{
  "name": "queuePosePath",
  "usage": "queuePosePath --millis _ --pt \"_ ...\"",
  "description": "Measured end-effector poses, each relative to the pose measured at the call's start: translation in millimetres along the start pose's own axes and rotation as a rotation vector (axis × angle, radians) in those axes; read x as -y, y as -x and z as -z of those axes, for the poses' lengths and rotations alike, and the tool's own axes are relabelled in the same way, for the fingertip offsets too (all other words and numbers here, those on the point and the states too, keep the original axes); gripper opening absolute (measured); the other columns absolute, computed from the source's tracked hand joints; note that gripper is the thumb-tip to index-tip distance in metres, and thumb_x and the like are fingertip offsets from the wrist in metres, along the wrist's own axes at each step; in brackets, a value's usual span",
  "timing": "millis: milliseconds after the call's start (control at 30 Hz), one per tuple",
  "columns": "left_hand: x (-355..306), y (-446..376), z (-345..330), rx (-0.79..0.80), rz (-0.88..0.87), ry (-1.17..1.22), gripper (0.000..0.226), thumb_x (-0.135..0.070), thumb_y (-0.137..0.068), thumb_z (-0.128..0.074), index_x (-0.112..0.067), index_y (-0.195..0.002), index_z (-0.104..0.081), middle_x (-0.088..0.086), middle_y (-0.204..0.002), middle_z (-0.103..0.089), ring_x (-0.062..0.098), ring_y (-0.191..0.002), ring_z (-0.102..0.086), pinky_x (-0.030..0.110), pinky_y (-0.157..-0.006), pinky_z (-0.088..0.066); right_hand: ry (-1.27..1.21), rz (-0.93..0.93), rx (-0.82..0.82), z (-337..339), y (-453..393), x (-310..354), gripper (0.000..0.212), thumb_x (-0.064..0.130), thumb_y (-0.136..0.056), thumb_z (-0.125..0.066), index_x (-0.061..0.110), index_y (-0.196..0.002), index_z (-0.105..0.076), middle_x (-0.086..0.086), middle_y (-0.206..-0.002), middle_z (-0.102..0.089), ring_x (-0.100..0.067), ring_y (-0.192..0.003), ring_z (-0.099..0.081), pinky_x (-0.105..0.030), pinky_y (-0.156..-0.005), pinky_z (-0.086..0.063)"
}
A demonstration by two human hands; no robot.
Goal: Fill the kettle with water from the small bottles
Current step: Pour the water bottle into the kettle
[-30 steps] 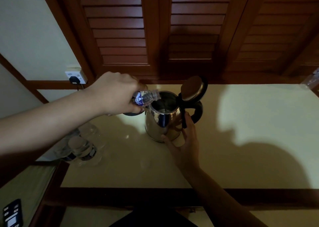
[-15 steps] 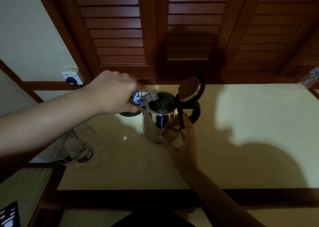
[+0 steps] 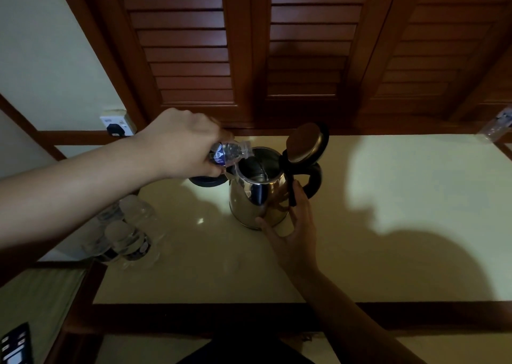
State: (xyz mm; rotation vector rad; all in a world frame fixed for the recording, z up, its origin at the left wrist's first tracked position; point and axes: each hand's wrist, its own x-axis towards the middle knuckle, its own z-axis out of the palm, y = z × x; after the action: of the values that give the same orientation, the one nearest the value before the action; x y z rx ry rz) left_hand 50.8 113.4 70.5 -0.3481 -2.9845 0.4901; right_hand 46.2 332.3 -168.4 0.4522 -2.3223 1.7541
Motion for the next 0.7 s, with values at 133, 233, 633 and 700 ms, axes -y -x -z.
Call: queuePosePath --millis 133,233,633,700 --pt "-0.9 1.2 2.1 0.013 0.012 -0.015 0.059 -0.062 -0.081 -0.065 -0.042 -0.136 -0.055 -0.007 -0.113 -0.066 0.022 -0.091 -0.066 0.028 -0.059 -0.043 -0.001 -0.003 -0.006 0.5 0.4 0.5 0.108 0.041 -0.080 -0.090 0.029 -0.167 -0.028 0.002 -0.168 -0.038 -0.019 -0.156 -0.040 -0.055 -0.115 -0.050" --pt "-2.8 0.6 4.0 0.035 0.027 -0.056 0.056 -0.062 -0.083 -0.066 -0.038 -0.132 -0.057 -0.008 -0.095 -0.060 0.020 -0.074 -0.056 0.025 -0.051 -0.031 -0.010 -0.005 -0.003 0.3 0.6 -0.1 0.107 0.042 -0.080 -0.090 0.026 -0.167 -0.029 0.002 -0.168 -0.038 -0.020 -0.155 -0.041 -0.055 -0.114 -0.050" --pt "-1.9 2.5 6.4 0.010 -0.015 -0.115 0.058 -0.063 -0.083 -0.062 -0.042 -0.136 -0.053 -0.008 -0.110 -0.062 0.021 -0.088 -0.066 0.029 -0.061 -0.047 0.008 0.002 -0.001 -0.5 0.1 -3.9 0.109 0.033 -0.080 -0.094 0.025 -0.167 -0.029 0.002 -0.169 -0.037 -0.018 -0.156 -0.038 -0.054 -0.116 -0.049" --pt "-2.1 2.4 5.8 0.012 -0.018 -0.130 0.058 -0.064 -0.083 -0.062 -0.042 -0.136 -0.054 -0.009 -0.111 -0.062 0.021 -0.088 -0.067 0.030 -0.061 -0.049 0.005 0.006 0.003 -0.2 0.3 -3.6 0.109 0.034 -0.080 -0.093 0.025 -0.167 -0.028 0.002 -0.169 -0.037 -0.019 -0.156 -0.039 -0.055 -0.115 -0.050"
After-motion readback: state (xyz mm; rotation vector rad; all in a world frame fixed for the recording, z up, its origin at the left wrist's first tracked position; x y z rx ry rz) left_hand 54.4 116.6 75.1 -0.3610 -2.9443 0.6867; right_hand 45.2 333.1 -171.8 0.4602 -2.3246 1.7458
